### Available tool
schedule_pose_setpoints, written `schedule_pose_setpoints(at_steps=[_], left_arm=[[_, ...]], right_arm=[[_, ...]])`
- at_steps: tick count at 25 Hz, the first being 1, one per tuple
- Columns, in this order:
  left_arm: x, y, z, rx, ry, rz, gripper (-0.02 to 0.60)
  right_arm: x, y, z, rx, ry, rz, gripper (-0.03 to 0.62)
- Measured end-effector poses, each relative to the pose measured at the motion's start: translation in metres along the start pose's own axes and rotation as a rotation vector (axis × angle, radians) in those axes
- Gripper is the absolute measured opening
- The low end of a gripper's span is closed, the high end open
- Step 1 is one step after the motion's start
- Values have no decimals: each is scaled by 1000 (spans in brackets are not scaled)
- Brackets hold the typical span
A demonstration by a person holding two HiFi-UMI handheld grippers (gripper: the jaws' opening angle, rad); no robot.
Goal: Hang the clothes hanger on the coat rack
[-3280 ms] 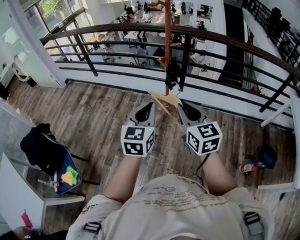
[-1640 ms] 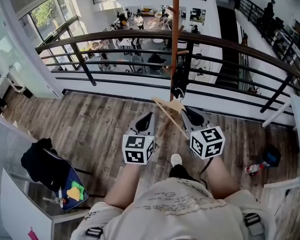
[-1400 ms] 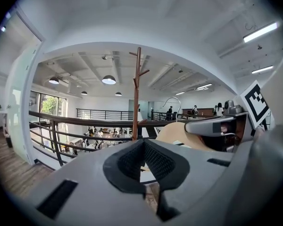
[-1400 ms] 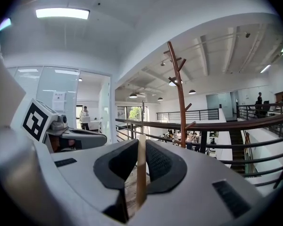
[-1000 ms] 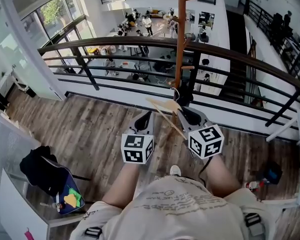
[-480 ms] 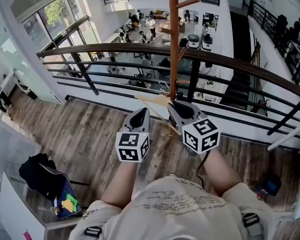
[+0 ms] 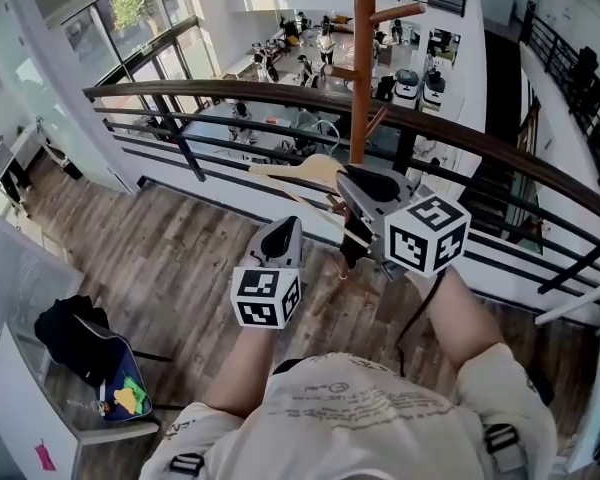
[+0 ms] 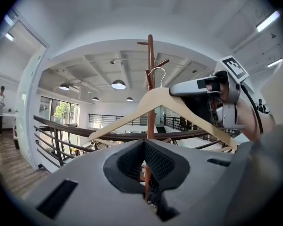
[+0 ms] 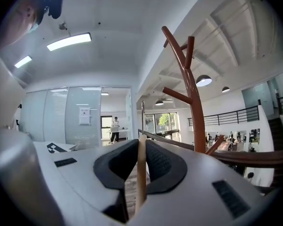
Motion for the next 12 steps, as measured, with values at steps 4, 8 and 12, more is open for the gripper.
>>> schedule_pose_setpoints(at_steps=[4, 8, 12], left_arm=[[-13, 2, -13, 5, 15, 9, 5], [-26, 4, -22, 8, 8, 9, 5], [-38, 4, -29, 8, 0, 8, 5]], right_arm=[[12, 18, -11, 24, 17, 1, 48], [19, 31, -24, 48, 17, 3, 48], [24, 42, -32, 75, 9, 3, 48]])
Point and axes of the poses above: the fingertips, and each gripper's own axes: z backward along the fingers, x to its right, y out of its top, the point moved 4 cm from there along z, backward along the fingers, and after that the axes turned 2 degrees about x, right-handed, at the moved point
